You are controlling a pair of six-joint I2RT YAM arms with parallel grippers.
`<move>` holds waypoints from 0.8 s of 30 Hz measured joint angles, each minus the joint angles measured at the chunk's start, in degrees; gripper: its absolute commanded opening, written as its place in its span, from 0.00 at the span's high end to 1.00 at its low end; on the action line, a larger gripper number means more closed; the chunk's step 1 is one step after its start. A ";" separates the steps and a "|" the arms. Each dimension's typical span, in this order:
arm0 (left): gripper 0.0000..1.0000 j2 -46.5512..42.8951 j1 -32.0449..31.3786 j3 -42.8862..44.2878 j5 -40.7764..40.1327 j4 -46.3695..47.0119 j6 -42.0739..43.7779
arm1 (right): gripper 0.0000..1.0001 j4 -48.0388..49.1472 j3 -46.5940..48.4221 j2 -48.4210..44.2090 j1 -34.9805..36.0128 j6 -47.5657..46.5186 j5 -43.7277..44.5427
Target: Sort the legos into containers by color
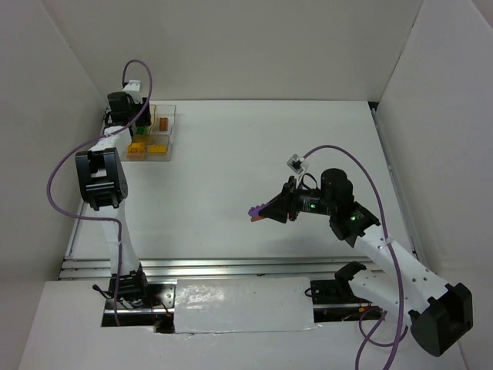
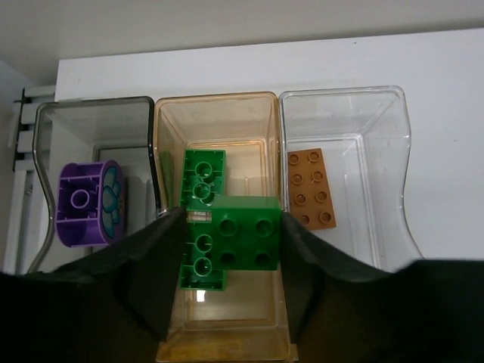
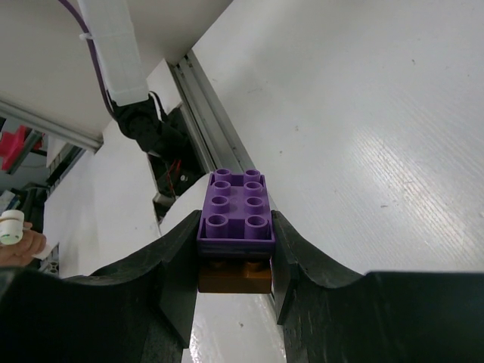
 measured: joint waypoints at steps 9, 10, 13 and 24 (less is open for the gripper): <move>0.20 0.00 0.00 0.00 -1.38 0.33 -1.60 | 1.00 0.00 0.00 0.09 0.00 -0.02 -0.28; 0.19 -0.02 0.00 -0.11 -1.68 0.42 -1.64 | 1.00 0.00 0.00 0.07 0.00 -0.02 -0.28; 0.18 -0.24 0.00 -0.55 -2.71 0.59 -1.81 | 1.00 0.00 0.00 0.07 0.00 -0.02 -0.33; 0.50 -0.24 0.00 -0.33 -5.38 -1.42 -1.53 | 1.00 0.52 -0.02 -0.31 0.00 -0.04 -1.11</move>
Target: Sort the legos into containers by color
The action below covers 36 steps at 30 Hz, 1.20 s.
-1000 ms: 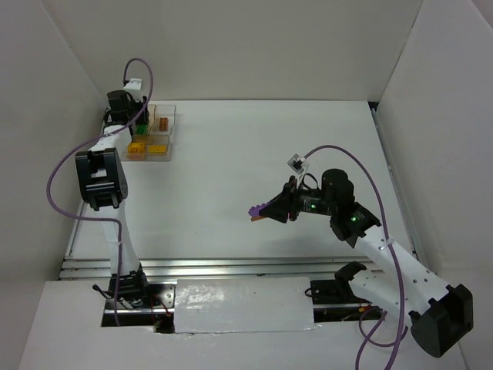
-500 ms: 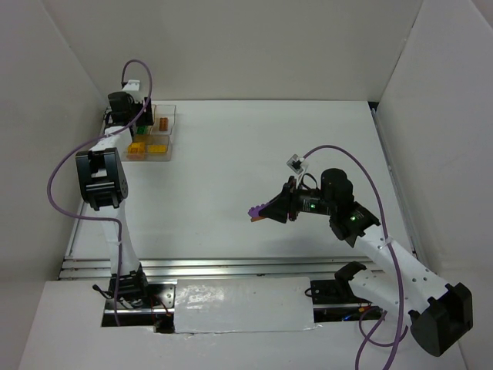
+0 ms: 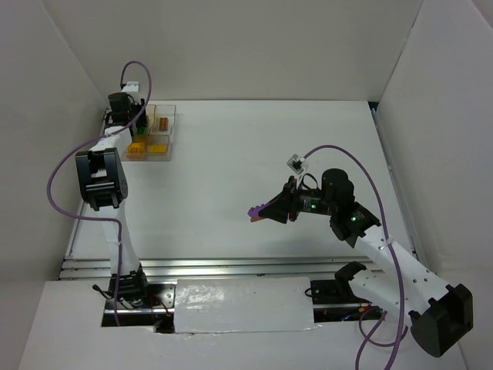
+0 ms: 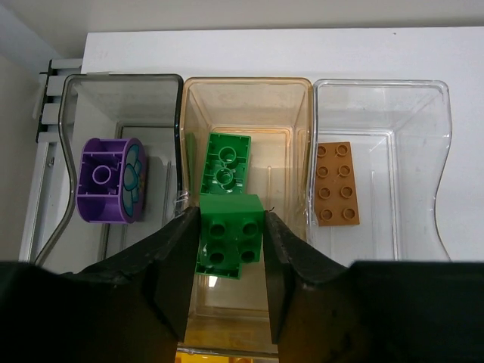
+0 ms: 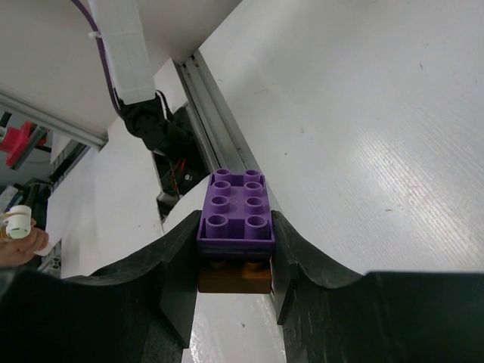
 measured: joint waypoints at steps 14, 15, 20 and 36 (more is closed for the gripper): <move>0.41 0.00 0.55 0.00 0.83 -0.81 -0.31 | 1.00 0.37 0.00 0.22 0.00 0.02 -0.28; 0.41 0.00 0.55 0.00 0.79 -0.81 -0.61 | 1.00 0.37 0.00 0.24 0.00 0.02 -0.35; 0.12 -1.88 0.57 -0.63 -0.11 -1.01 -6.38 | 1.00 0.81 0.00 1.05 0.00 0.04 -0.44; 0.01 -57.48 -22.14 -21.29 18.38 -3.67 -30.67 | 1.00 3.80 1.49 0.02 -0.39 3.82 -5.64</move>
